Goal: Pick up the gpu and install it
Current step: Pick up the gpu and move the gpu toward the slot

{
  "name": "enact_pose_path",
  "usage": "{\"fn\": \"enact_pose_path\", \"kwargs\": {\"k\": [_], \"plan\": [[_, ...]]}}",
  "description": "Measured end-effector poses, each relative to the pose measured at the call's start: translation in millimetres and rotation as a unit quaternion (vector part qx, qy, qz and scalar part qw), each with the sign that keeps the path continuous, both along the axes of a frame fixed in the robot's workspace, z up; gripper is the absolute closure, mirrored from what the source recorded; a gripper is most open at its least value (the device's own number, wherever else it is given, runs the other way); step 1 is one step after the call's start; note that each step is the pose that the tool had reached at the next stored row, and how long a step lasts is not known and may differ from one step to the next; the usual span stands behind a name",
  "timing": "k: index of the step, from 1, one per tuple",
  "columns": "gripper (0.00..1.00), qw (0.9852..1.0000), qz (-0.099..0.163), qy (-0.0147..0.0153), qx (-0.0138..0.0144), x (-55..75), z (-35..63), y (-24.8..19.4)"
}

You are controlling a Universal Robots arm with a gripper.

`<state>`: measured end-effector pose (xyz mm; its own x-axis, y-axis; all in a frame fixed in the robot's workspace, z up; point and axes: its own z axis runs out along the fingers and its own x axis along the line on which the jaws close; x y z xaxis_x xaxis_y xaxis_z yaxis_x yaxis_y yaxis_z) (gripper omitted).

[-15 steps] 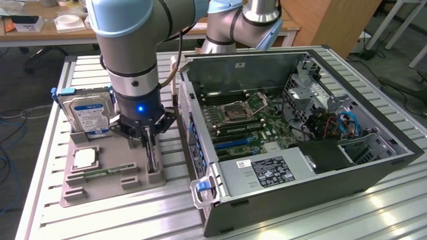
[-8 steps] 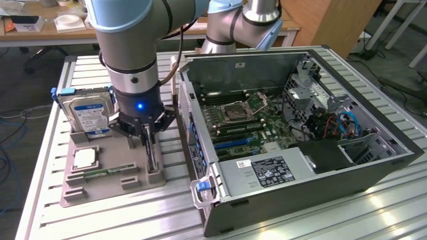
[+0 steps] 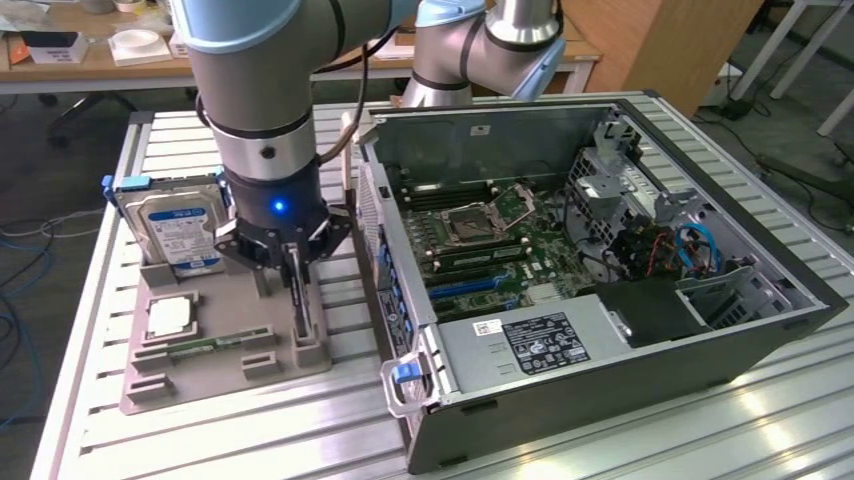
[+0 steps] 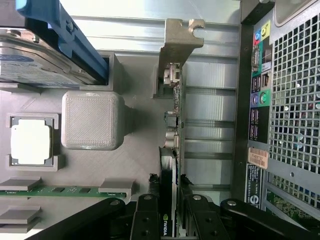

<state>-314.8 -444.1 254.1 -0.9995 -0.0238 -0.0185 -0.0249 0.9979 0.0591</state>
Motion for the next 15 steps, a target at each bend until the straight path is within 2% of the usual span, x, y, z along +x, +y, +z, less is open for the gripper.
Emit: {"fn": "enact_pose_path", "kwargs": {"k": [8, 15], "plan": [[0.74, 1.0, 0.0, 0.0, 0.0, 0.0, 6.4, 0.0], [0.74, 1.0, 0.0, 0.0001, 0.0002, -0.1, 7.4, -0.1]]}}
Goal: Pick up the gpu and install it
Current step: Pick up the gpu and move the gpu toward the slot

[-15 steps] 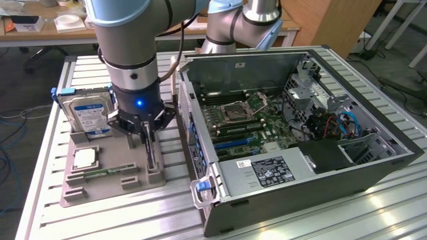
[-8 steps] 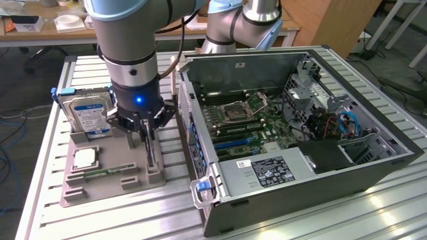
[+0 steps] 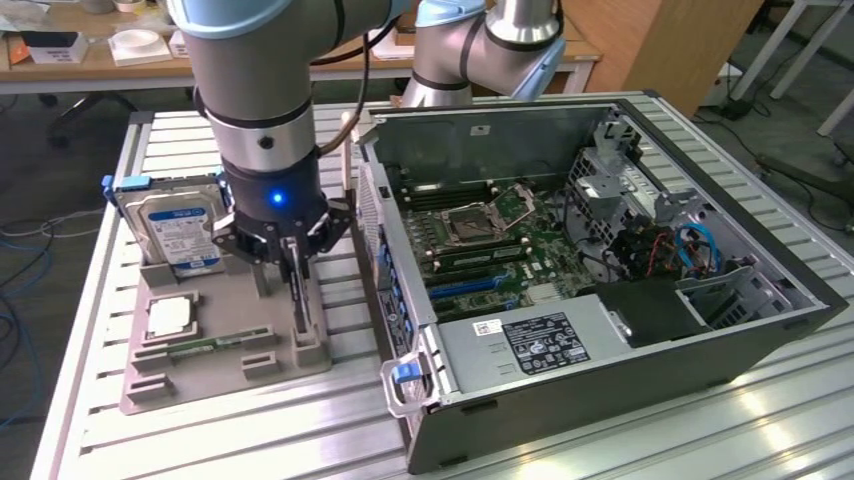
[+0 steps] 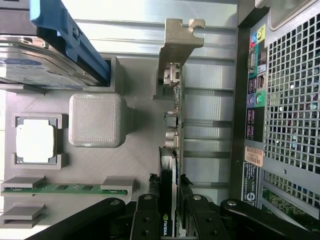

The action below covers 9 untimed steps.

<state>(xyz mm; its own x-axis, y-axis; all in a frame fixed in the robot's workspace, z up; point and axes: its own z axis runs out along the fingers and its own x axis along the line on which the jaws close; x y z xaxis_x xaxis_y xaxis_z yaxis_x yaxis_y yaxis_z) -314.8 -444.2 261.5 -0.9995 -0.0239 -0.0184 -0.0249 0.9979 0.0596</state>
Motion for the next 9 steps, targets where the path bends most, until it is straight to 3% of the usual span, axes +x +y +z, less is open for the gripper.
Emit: {"fn": "enact_pose_path", "kwargs": {"k": [9], "plan": [[0.74, 1.0, 0.0, -0.0001, 0.002, 0.0, 5.8, 0.0]]}}
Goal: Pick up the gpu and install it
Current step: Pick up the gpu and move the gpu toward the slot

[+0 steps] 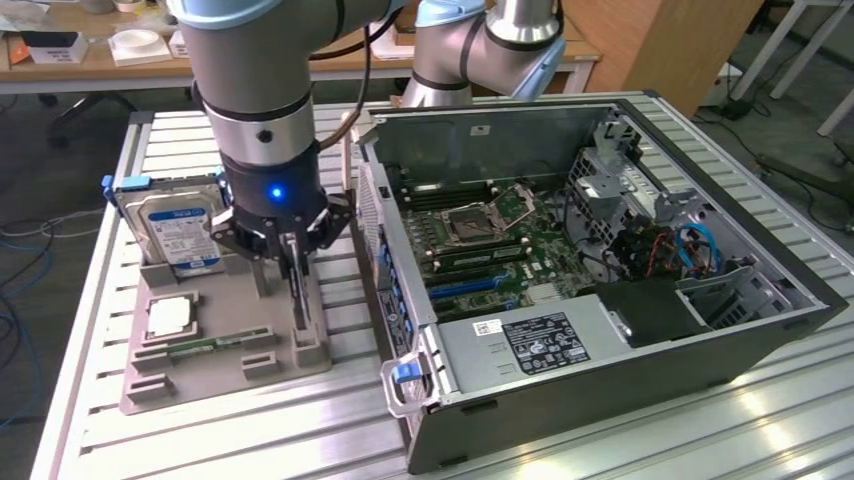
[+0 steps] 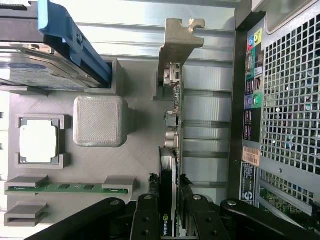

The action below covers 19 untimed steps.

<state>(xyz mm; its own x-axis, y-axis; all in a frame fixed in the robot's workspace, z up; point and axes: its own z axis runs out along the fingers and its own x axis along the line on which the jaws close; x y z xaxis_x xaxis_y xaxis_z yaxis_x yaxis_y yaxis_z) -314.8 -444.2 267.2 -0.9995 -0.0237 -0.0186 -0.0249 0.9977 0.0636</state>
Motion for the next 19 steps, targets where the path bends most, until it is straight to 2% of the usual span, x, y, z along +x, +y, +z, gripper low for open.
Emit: {"fn": "enact_pose_path", "kwargs": {"k": [19], "plan": [[0.74, 1.0, 0.0, 0.0, 0.0002, 0.0, 8.1, 0.0]]}}
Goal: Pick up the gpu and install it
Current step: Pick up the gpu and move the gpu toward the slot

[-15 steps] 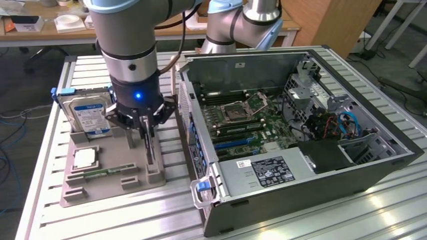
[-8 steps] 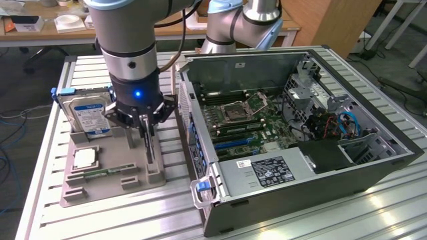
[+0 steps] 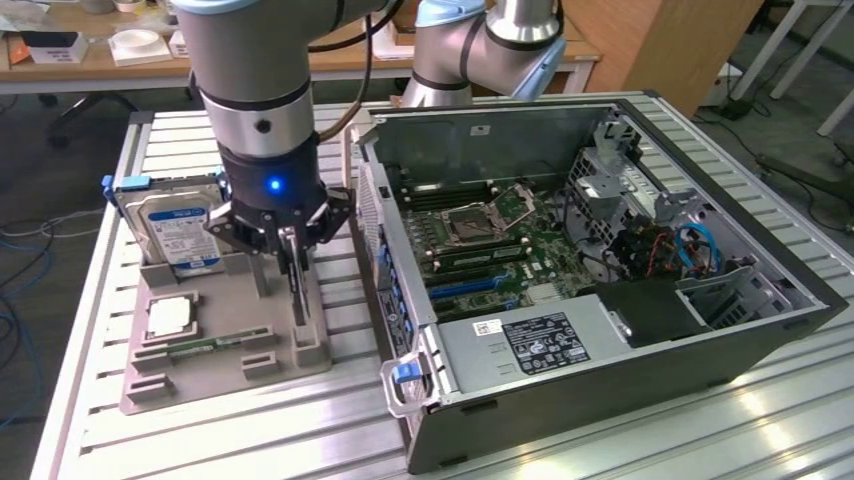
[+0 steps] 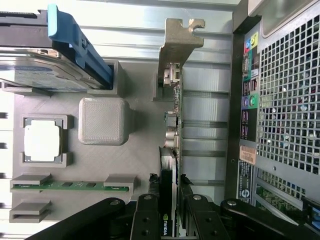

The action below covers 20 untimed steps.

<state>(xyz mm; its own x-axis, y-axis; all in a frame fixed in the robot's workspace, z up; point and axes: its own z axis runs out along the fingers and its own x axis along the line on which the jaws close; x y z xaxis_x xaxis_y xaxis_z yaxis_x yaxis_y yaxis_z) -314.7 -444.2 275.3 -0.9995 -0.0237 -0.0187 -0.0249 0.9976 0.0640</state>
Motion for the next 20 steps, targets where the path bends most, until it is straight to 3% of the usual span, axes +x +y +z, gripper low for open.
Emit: {"fn": "enact_pose_path", "kwargs": {"k": [20], "plan": [[0.74, 1.0, 0.0, 0.0001, -0.0001, 0.0, 5.3, 0.0]]}}
